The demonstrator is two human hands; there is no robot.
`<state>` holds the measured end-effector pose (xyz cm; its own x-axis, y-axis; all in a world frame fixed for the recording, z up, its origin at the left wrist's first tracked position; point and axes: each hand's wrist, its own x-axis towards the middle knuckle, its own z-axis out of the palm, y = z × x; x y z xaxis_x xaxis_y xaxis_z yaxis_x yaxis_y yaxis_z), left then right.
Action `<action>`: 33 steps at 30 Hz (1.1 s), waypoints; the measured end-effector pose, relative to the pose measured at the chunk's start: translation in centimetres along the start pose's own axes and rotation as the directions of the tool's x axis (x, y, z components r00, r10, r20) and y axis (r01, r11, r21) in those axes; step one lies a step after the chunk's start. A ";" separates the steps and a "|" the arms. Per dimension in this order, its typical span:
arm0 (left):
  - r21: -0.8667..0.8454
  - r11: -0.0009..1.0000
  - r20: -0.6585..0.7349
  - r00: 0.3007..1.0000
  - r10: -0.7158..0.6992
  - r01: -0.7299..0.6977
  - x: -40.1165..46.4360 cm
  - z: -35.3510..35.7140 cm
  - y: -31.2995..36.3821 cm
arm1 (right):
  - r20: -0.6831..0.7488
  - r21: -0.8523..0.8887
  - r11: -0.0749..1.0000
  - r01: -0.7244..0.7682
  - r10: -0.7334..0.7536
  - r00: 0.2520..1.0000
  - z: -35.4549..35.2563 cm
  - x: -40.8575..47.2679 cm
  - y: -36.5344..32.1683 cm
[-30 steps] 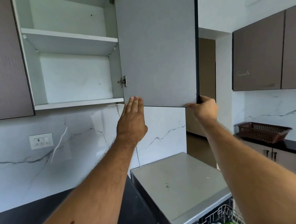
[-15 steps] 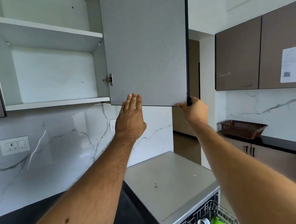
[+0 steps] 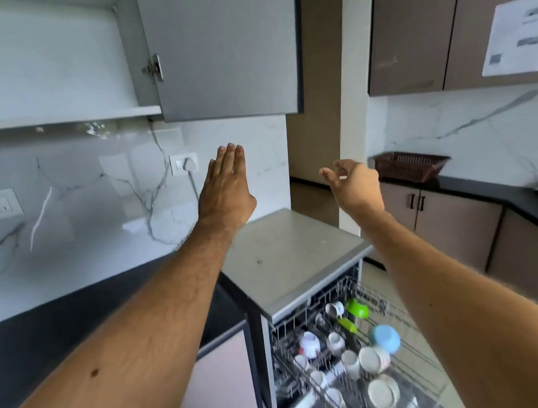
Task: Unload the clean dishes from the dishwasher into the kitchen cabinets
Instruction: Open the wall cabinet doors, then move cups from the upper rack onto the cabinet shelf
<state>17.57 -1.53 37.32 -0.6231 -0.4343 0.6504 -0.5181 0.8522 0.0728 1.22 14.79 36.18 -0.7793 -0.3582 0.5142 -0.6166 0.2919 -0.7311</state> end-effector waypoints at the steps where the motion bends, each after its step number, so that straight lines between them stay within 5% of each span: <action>1: -0.016 1.000 0.005 1.000 0.001 0.000 -1.0 0.5 0.6 | 0.022 -0.017 1.000 -0.005 0.005 1.000 -0.3 -1.1 0.7; 15: -0.148 0.988 0.302 0.950 0.084 -0.040 -17.1 11.6 9.7 | 0.262 -0.252 0.960 -0.122 0.189 0.947 -3.8 -13.1 15.8; 25: -0.309 0.951 0.421 0.894 0.152 -0.016 -18.2 20.5 13.3 | 0.282 -0.342 0.898 -0.278 0.380 0.881 -3.7 -13.2 23.3; 33: -0.356 0.932 0.502 0.856 0.124 0.074 -17.9 26.9 14.4 | 0.390 -0.440 0.862 -0.251 0.435 0.812 -2.1 -10.9 28.6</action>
<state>5.54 10.67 6.36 -0.8917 -0.4124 0.1864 -0.3199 0.8657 0.3849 -8.20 28.90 10.58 -0.8572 -0.5094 -0.0757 -0.3851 0.7316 -0.5626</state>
